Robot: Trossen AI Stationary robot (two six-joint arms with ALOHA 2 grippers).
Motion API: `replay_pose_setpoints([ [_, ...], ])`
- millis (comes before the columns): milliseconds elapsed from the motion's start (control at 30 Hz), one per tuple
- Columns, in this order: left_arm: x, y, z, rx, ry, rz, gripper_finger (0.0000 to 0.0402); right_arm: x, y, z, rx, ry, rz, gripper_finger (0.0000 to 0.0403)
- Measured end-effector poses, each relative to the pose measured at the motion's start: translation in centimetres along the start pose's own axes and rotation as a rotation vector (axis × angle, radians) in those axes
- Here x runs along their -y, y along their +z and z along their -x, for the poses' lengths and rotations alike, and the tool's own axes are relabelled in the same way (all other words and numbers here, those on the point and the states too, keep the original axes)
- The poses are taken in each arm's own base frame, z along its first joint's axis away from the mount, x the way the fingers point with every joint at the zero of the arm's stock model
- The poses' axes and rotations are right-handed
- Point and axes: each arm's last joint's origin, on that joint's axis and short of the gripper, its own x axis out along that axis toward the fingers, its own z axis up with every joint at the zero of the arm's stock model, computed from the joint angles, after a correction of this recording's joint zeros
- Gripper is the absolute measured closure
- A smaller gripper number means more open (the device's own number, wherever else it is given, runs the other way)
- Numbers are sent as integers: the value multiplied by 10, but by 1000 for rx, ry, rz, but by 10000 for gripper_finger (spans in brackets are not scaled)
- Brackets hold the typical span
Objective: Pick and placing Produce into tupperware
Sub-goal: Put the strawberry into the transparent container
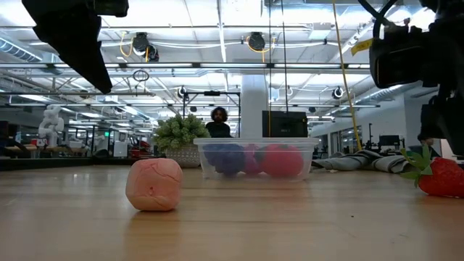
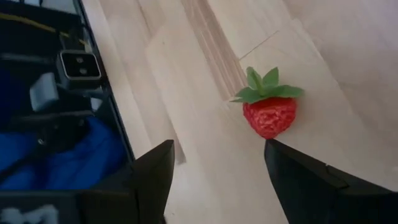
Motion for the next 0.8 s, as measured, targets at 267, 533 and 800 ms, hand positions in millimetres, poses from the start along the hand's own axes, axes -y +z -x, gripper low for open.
replay_pose_setpoints([
  [267, 0, 0, 0, 0, 0, 0, 94, -3, 2, 0, 25, 35, 29, 161],
  [533, 0, 0, 0, 0, 0, 0, 94, -4, 5, 2, 47, -39, 123, 161],
  [800, 0, 0, 0, 0, 0, 0, 93, -54, 12, 40, 67, -362, 289, 161],
])
